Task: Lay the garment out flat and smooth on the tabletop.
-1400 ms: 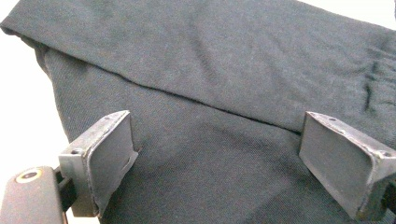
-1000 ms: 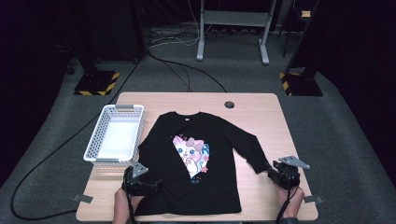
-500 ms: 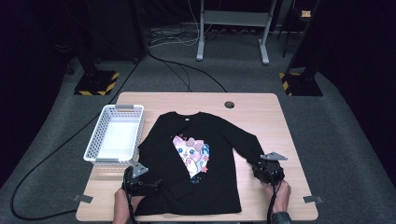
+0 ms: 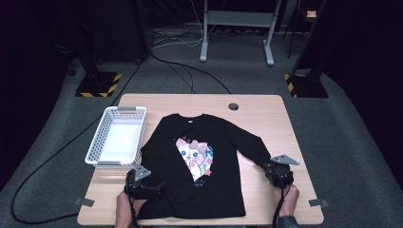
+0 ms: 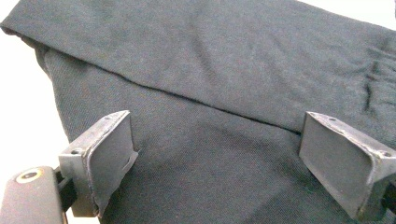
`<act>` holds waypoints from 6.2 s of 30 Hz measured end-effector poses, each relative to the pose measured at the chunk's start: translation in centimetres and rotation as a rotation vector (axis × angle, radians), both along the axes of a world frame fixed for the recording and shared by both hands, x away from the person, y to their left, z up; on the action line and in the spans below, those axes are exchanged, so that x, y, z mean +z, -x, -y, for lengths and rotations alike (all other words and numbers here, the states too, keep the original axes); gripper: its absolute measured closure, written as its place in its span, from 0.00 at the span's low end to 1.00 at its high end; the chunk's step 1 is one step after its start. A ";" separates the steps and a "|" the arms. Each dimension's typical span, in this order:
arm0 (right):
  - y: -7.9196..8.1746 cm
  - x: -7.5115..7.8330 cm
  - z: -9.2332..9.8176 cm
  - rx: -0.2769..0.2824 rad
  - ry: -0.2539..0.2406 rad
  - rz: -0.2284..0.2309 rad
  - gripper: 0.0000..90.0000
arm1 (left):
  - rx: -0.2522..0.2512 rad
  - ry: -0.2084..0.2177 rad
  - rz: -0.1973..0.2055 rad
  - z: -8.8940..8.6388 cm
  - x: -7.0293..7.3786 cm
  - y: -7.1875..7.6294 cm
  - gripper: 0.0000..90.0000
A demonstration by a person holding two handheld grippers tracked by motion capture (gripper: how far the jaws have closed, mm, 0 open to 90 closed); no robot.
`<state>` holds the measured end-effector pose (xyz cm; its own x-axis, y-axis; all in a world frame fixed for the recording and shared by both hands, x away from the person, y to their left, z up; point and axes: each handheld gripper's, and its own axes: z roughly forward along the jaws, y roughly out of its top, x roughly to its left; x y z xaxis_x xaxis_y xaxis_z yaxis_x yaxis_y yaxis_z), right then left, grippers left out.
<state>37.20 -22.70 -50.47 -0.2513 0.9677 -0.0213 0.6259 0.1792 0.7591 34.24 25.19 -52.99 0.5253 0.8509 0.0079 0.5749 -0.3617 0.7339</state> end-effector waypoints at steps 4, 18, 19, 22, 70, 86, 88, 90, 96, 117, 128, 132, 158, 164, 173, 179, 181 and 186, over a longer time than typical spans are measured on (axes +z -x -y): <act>0.5 1.0 0.9 -0.024 -0.007 0.050 0.97 | 0.001 0.001 -0.001 0.0 0.0 0.0 0.12; 0.8 1.6 6.3 -0.204 -0.085 0.106 0.96 | 0.001 0.001 -0.001 0.0 0.0 0.0 0.12; 0.8 1.5 6.6 -0.221 -0.092 0.105 0.96 | 0.001 0.000 0.000 0.0 0.0 0.0 0.12; 1.1 1.2 7.6 -0.259 -0.099 0.090 0.92 | 0.000 -0.001 -0.001 0.0 0.0 0.0 0.12; -0.9 -2.3 -9.2 0.184 0.033 -0.042 0.02 | 0.013 0.000 0.002 0.8 0.0 -0.2 0.12; -0.6 -2.3 -6.0 0.104 0.025 -0.045 0.03 | -0.028 0.001 0.002 4.0 0.0 -1.1 0.12; -0.6 -2.3 -5.6 0.095 0.022 -0.048 0.03 | -0.038 -0.002 0.002 4.3 0.0 -1.2 0.12; -0.6 -2.3 -5.1 0.086 0.020 -0.049 0.03 | -0.041 0.002 0.002 4.7 0.0 -1.3 0.12; -0.5 -2.3 -3.7 0.066 0.016 -0.051 0.03 | -0.054 -0.001 0.001 5.9 0.1 -1.5 0.12; -0.7 -2.3 0.4 0.011 -0.001 -0.059 0.03 | -0.087 -0.003 0.005 9.8 0.1 -1.9 0.12; -0.6 -2.3 1.9 -0.013 -0.004 -0.060 0.03 | -0.102 -0.005 0.003 11.2 0.1 -2.1 0.12; -0.6 -2.3 2.4 -0.021 -0.007 -0.060 0.03 | -0.107 -0.005 0.005 11.7 0.1 -2.2 0.12; -0.2 -2.3 3.3 -0.007 -0.004 -0.033 0.07 | -0.127 0.058 0.033 12.2 2.2 -1.2 0.04; -0.2 -2.3 3.4 -0.006 -0.008 -0.036 0.07 | -0.201 0.036 0.029 15.1 3.2 -1.0 0.02; -0.2 -2.3 3.4 -0.005 -0.009 -0.036 0.07 | -0.326 -0.018 -0.018 20.8 3.0 -1.2 0.02; -0.2 -2.3 3.4 -0.005 -0.011 -0.037 0.07 | -0.370 -0.058 -0.022 23.2 2.6 -1.0 0.10; -0.2 -2.3 3.4 -0.005 -0.013 -0.038 0.07 | -0.373 -0.075 -0.024 23.6 2.4 -0.9 0.19; -0.2 -2.3 3.4 -0.005 -0.013 -0.038 0.07 | -0.367 -0.085 -0.045 24.0 1.8 -1.0 0.37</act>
